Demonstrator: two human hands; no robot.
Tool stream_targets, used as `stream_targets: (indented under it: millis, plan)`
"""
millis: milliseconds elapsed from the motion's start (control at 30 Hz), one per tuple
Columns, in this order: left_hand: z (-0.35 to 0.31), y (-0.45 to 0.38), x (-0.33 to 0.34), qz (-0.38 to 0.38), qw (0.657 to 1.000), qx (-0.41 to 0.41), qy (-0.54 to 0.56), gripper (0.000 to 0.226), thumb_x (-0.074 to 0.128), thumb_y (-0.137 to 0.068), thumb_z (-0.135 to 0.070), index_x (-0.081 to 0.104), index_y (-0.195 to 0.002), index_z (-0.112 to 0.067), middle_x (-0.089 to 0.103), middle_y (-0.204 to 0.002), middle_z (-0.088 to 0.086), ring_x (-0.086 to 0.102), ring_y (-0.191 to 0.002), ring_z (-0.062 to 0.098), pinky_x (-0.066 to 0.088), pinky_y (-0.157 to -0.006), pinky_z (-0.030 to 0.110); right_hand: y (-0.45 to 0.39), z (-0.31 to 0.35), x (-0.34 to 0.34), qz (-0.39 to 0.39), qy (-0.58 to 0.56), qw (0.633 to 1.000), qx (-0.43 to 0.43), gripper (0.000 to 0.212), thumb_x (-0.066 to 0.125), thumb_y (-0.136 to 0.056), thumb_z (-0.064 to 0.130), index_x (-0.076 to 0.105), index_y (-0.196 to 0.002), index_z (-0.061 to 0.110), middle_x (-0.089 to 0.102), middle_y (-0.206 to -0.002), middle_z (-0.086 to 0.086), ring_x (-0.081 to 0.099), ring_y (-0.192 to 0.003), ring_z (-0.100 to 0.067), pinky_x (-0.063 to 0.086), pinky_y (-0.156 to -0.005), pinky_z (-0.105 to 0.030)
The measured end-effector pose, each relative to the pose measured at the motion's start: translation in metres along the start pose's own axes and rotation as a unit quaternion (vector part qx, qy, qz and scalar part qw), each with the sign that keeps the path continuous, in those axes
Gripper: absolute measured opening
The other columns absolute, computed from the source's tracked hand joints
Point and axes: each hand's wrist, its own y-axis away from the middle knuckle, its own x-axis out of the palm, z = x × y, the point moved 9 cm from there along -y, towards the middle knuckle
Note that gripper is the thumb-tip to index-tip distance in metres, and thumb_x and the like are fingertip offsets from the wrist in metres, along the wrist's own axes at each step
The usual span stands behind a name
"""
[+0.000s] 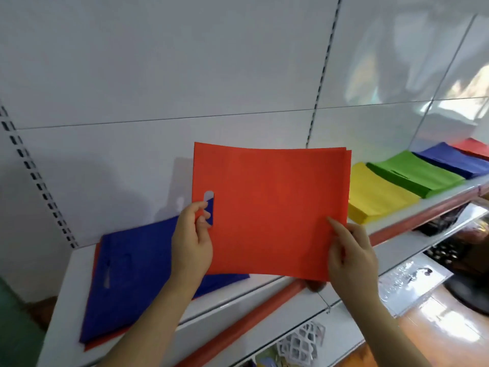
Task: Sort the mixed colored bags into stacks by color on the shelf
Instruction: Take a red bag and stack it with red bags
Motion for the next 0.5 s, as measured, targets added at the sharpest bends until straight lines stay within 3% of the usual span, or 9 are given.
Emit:
stream_targets:
  millis: [133, 267, 367, 500]
  plan:
    - [-0.024, 0.009, 0.057, 0.038, 0.999, 0.025, 0.019, 0.033, 0.051, -0.107, -0.009, 0.059, -0.131, -0.028, 0.064, -0.118, -0.017, 0.061, -0.109, -0.005, 0.045, -0.085, 0.007, 0.019, -0.033, -0.057, -0.022, 0.061, 0.998, 0.026, 0.048, 0.049, -0.096, 0.007, 0.066, -0.141, 0.015, 0.056, -0.115, 0.001, 0.059, -0.091, -0.018, 0.053, -0.075, -0.036]
    - [-0.067, 0.026, 0.128, 0.082, 0.993, 0.071, 0.043, 0.036, 0.052, -0.106, -0.008, 0.058, -0.137, -0.025, 0.056, -0.117, -0.029, 0.053, -0.112, -0.017, 0.038, -0.089, 0.0, 0.034, -0.073, -0.123, -0.059, 0.13, 0.988, 0.062, 0.05, 0.052, -0.095, 0.01, 0.063, -0.144, 0.016, 0.052, -0.112, 0.003, 0.051, -0.088, -0.011, 0.048, -0.073, -0.034]
    - [-0.101, 0.043, 0.188, 0.126, 0.987, 0.087, 0.055, 0.039, 0.048, -0.108, -0.013, 0.054, -0.144, -0.027, 0.057, -0.119, -0.021, 0.051, -0.112, -0.019, 0.037, -0.089, -0.003, 0.043, -0.109, -0.172, -0.071, 0.168, 0.978, 0.099, 0.059, 0.06, -0.094, -0.002, 0.058, -0.15, 0.019, 0.05, -0.108, 0.001, 0.055, -0.087, -0.02, 0.053, -0.071, -0.04]
    - [-0.151, 0.068, 0.27, 0.168, 0.975, 0.124, 0.074, 0.043, 0.047, -0.108, -0.011, 0.053, -0.145, -0.031, 0.057, -0.118, -0.013, 0.051, -0.108, -0.017, 0.036, -0.087, -0.003, 0.049, -0.16, -0.235, -0.091, 0.204, 0.965, 0.139, 0.065, 0.062, -0.093, 0.0, 0.053, -0.153, 0.024, 0.046, -0.102, 0.003, 0.054, -0.081, -0.02, 0.052, -0.069, -0.04]
